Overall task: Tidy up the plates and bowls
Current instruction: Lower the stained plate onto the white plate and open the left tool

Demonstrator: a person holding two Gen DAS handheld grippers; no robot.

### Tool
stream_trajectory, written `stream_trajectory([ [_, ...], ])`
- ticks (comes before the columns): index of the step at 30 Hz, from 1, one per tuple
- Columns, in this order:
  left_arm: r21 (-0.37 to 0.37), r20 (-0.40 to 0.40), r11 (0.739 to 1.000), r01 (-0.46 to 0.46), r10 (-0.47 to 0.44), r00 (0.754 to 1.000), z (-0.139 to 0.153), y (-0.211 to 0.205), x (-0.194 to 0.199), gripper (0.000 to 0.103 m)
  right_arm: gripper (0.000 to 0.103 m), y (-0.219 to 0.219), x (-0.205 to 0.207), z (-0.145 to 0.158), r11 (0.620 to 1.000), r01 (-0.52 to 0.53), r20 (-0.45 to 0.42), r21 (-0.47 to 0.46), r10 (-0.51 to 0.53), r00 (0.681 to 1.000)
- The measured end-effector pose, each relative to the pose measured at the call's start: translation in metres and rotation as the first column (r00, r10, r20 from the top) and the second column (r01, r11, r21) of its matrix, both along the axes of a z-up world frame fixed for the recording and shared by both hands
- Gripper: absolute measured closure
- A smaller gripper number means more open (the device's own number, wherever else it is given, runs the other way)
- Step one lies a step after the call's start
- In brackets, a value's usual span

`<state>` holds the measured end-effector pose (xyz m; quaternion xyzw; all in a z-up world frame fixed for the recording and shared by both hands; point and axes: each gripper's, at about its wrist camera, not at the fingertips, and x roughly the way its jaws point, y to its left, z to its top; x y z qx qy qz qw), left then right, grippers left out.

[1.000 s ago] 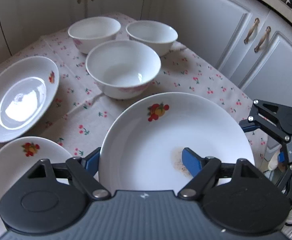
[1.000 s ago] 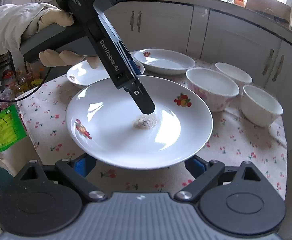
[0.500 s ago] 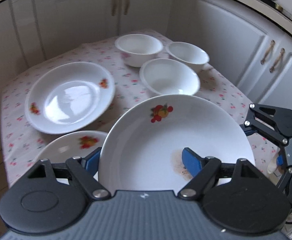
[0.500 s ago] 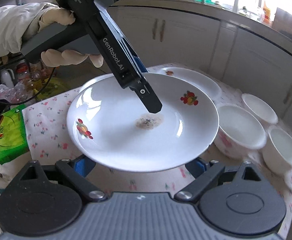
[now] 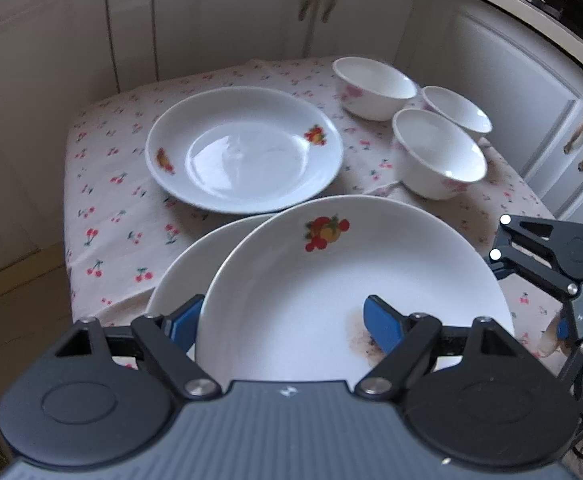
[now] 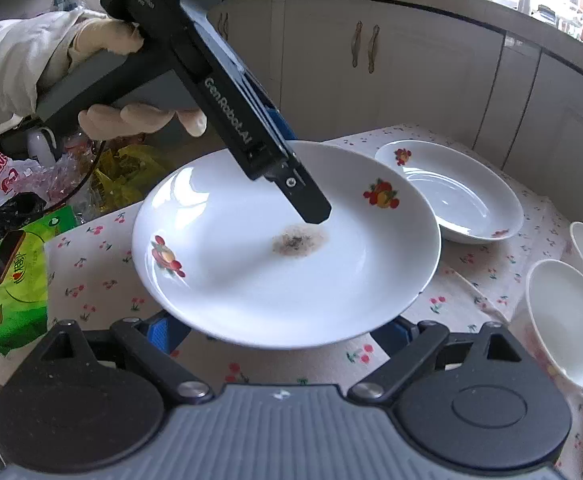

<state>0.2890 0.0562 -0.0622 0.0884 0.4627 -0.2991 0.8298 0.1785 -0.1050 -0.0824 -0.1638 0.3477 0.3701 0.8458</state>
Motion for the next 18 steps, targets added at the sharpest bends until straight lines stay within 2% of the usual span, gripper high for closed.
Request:
stream_trajectory([
  [11,-0.011,-0.029,1.0,-0.002,0.002,1.0,-0.016,0.007,0.013,0.02,0.006,0.012,0.014,0.0,1.0,0.015,-0.033,-0.022,-0.016,0.999],
  [18,0.017,-0.016,1.0,0.007,-0.007,1.0,-0.019,0.004,0.015,0.019,0.006,0.013,0.014,0.001,0.999,0.031,-0.042,-0.024,-0.032,0.999],
])
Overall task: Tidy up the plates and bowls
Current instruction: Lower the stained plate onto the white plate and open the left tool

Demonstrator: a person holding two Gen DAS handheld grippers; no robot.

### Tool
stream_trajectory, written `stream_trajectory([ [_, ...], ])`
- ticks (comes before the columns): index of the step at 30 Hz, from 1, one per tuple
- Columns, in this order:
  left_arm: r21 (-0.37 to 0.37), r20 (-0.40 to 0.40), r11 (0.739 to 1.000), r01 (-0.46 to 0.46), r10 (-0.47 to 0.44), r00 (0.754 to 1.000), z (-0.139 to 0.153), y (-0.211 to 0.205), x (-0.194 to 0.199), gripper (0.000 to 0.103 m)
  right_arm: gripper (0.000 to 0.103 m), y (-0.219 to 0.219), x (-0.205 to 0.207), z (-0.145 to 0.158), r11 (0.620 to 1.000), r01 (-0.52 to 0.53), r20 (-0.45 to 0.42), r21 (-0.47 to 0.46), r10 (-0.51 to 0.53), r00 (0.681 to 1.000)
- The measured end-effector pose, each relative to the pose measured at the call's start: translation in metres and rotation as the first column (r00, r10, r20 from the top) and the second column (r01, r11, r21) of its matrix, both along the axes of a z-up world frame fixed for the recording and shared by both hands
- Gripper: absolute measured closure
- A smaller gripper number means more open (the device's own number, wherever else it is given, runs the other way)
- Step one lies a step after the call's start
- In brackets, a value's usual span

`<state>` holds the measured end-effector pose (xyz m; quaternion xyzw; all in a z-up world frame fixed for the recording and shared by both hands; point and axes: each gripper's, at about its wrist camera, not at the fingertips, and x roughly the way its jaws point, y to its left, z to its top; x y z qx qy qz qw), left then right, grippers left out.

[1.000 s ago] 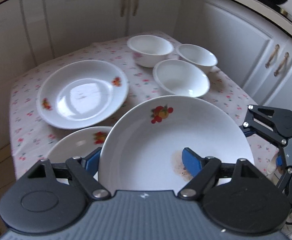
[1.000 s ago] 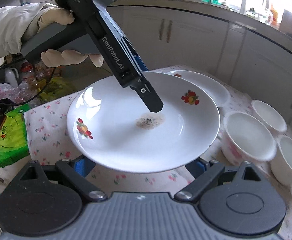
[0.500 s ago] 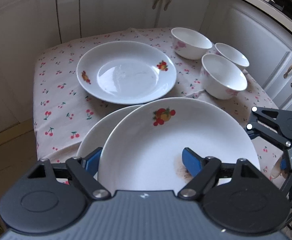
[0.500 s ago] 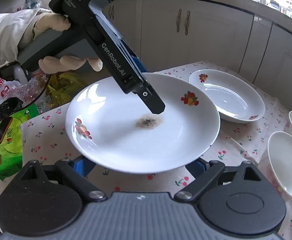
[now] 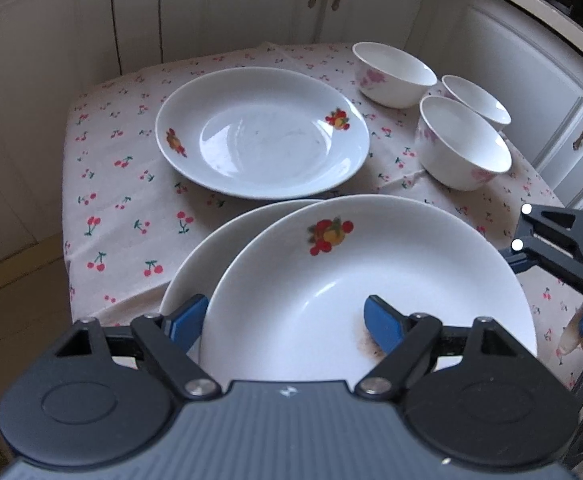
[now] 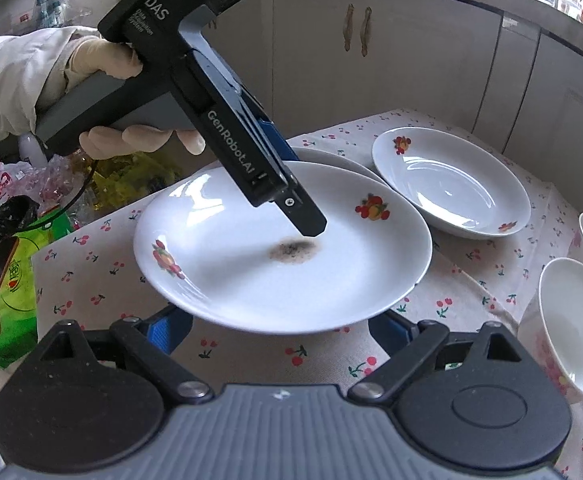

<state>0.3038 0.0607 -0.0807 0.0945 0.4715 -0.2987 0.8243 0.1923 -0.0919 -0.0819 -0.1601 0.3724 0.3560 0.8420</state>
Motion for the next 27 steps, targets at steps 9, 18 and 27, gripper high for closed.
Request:
stream_trajectory([
  [9,0.021,0.016,1.0,-0.012,0.012,1.0,0.004,0.003,-0.001,0.019,0.003,-0.001,-0.005,0.002,1.0,0.017,0.021,0.002,-0.017,1.0],
  [18,0.057,0.066,0.998,-0.034,0.03,0.997,0.012,0.006,-0.007,0.016,0.001,-0.002,-0.004,-0.003,0.999,0.049,0.013,0.002,-0.049,0.999],
  [27,0.022,0.095,0.999,-0.029,0.027,0.995,0.019,0.011,-0.014,0.01,0.001,-0.002,-0.012,-0.001,0.998,0.063,0.011,-0.01,-0.063,0.998],
])
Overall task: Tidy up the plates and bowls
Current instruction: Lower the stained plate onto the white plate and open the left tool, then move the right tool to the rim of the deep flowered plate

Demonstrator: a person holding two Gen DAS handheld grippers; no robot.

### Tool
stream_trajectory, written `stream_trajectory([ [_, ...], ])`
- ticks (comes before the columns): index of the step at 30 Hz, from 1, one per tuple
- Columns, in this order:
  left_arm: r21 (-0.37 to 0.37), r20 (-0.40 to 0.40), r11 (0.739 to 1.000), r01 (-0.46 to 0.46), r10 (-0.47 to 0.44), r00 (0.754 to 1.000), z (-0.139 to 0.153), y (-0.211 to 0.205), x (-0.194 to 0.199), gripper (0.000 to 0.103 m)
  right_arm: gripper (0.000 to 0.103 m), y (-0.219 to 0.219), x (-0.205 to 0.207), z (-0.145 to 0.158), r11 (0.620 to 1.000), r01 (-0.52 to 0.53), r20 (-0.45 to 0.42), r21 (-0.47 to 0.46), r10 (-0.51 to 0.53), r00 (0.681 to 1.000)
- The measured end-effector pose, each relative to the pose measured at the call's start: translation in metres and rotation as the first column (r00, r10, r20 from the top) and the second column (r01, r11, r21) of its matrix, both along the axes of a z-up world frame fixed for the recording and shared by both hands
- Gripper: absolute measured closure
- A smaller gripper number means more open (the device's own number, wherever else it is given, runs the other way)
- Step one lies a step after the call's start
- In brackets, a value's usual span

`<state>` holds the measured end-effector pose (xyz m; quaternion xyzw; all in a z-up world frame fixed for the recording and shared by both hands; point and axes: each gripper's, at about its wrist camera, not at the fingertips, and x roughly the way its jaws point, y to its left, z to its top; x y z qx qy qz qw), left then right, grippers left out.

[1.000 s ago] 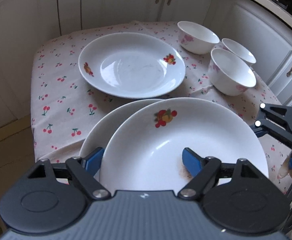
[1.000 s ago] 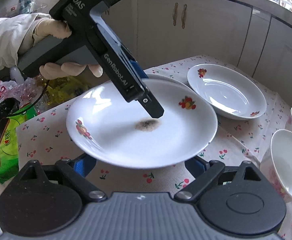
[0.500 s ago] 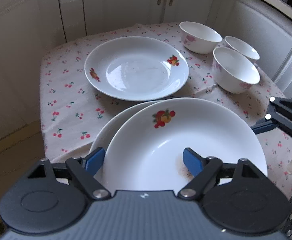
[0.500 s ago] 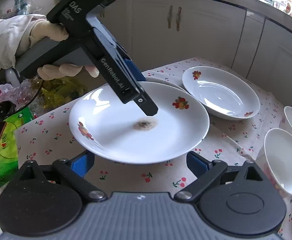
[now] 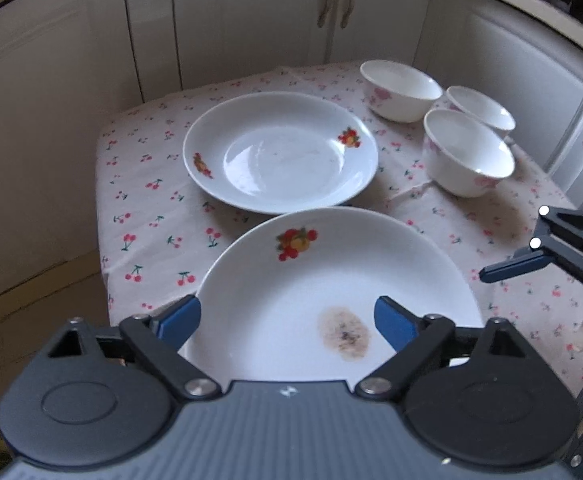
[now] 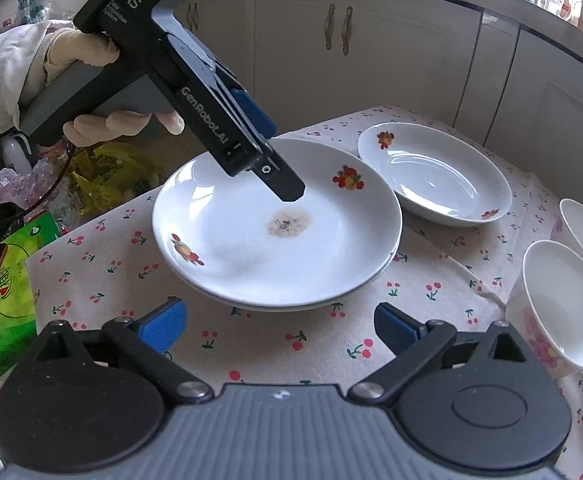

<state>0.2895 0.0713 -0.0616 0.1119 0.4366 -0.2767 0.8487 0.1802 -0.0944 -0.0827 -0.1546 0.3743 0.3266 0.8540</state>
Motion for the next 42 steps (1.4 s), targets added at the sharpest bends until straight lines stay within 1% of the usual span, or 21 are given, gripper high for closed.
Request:
stream_trajectory([
  [4,-0.036,0.048,0.999,-0.005,0.007,0.999,0.011,0.003,-0.011,0.009,0.0,-0.003,-0.005,0.009,1.0,0.014,0.005,0.008,-0.014,1.0],
  [5,-0.046,0.062,0.999,-0.002,0.005,0.998,0.013,0.004,-0.014,0.008,0.0,-0.004,-0.007,0.011,1.0,0.018,0.011,0.008,-0.018,1.0],
  [10,-0.067,0.156,0.998,-0.015,0.025,0.987,0.026,0.006,-0.033,0.005,0.0,-0.011,-0.01,0.026,0.998,0.067,0.022,0.017,-0.067,0.997],
  [14,-0.088,0.181,0.996,-0.009,0.025,0.983,0.034,0.007,-0.04,0.005,0.0,-0.017,-0.008,0.039,0.994,0.108,0.023,0.034,-0.108,0.994],
  [18,-0.118,0.175,0.993,-0.009,0.029,0.984,0.04,0.009,-0.044,0.005,0.0,-0.019,-0.005,0.049,0.989,0.144,0.022,0.034,-0.145,0.989],
  [20,-0.123,0.193,0.992,0.011,0.013,0.981,0.043,0.009,-0.047,0.005,0.0,-0.02,-0.001,0.054,0.985,0.169,0.016,0.034,-0.169,0.985],
  [25,-0.106,0.216,0.994,0.027,-0.004,0.976,0.051,0.009,-0.045,0.005,0.0,-0.022,0.009,0.066,0.977,0.207,-0.011,0.049,-0.206,0.978],
  [27,-0.106,0.219,0.994,0.023,0.001,0.976,0.052,0.013,-0.039,0.005,0.0,-0.023,0.014,0.072,0.975,0.211,-0.02,0.07,-0.21,0.977],
  [30,-0.101,0.252,0.995,0.016,0.01,0.968,0.055,0.02,-0.023,0.005,0.0,-0.024,0.027,0.082,0.97,0.224,-0.034,0.092,-0.221,0.975],
  [35,-0.094,0.297,0.995,0.047,-0.017,0.955,0.057,0.026,0.015,0.005,0.0,-0.027,0.066,0.096,0.957,0.267,-0.072,0.113,-0.26,0.963],
  [38,-0.104,0.292,0.993,0.055,-0.022,0.956,0.05,0.025,0.042,0.005,0.0,-0.033,0.098,0.097,0.94,0.318,-0.11,0.122,-0.306,0.946],
  [42,-0.074,0.269,0.99,0.119,-0.095,0.958,0.03,0.015,0.072,0.005,0.0,-0.042,0.142,0.089,0.915,0.382,-0.199,0.131,-0.353,0.914],
])
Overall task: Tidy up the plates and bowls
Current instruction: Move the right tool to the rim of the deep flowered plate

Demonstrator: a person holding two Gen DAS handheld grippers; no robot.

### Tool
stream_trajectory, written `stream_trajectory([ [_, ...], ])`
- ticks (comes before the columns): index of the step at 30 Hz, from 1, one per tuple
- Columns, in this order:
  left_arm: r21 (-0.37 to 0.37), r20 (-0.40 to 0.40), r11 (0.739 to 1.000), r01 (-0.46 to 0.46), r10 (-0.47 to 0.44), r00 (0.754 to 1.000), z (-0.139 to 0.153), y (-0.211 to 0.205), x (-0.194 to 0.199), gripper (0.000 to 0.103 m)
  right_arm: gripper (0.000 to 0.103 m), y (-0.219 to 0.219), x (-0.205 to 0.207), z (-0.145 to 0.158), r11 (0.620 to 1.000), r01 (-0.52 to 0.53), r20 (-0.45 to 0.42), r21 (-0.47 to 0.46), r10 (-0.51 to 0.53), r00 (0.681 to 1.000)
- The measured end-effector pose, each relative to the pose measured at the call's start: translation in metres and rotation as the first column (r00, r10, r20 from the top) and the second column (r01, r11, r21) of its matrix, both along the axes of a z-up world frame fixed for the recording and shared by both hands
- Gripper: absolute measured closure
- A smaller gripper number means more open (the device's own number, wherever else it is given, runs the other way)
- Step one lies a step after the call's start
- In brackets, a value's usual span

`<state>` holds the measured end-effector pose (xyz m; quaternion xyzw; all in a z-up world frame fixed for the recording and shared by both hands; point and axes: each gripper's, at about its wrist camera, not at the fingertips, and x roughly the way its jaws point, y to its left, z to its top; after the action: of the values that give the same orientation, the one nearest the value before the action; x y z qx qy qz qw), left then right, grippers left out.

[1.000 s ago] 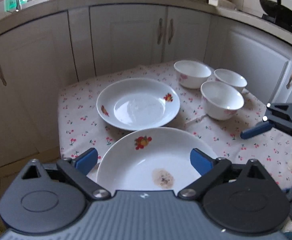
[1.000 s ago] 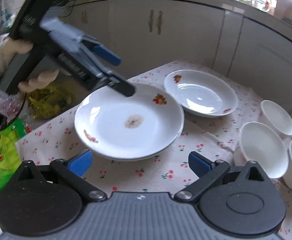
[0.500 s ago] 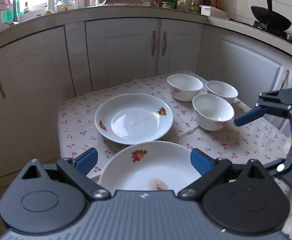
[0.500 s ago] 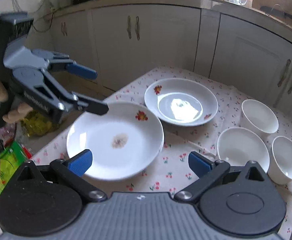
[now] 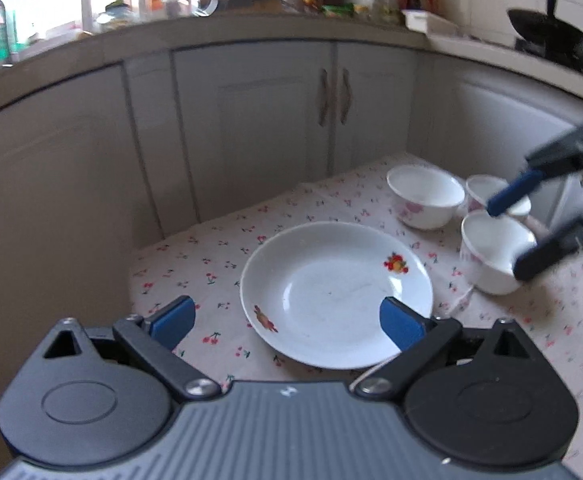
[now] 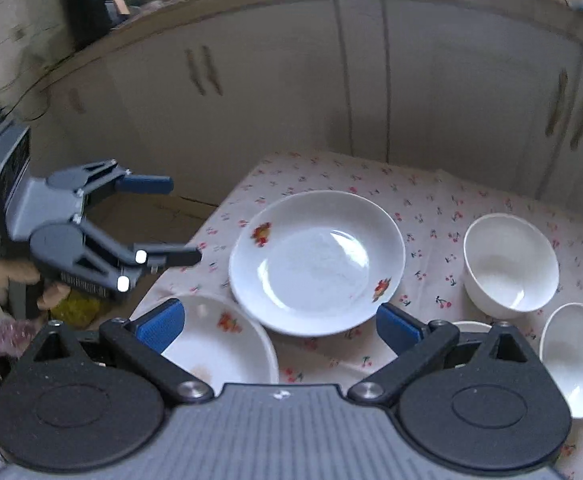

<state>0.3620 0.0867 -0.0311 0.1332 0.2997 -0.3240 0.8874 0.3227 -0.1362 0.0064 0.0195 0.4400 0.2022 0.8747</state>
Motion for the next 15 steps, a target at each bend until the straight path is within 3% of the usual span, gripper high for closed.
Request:
stream_trajectory([
  [5,0.058,-0.069,0.994,0.097,-0.093,0.993,-0.026,-0.004,0.032,0.007,0.0,-0.01,0.049,-0.022,0.996,0.077,-0.145,0.048,-0.069,0.987],
  [10,0.106,-0.062,0.983,0.15,-0.144,0.988,-0.039,0.009,0.048,0.007,0.0,-0.015,0.083,-0.041,0.987,0.142,-0.233,0.074,-0.122,0.965],
  [15,0.13,-0.11,0.965,0.228,-0.214,0.971,-0.051,0.017,0.062,0.006,0.0,-0.02,0.104,-0.057,0.974,0.206,-0.305,0.093,-0.169,0.937],
])
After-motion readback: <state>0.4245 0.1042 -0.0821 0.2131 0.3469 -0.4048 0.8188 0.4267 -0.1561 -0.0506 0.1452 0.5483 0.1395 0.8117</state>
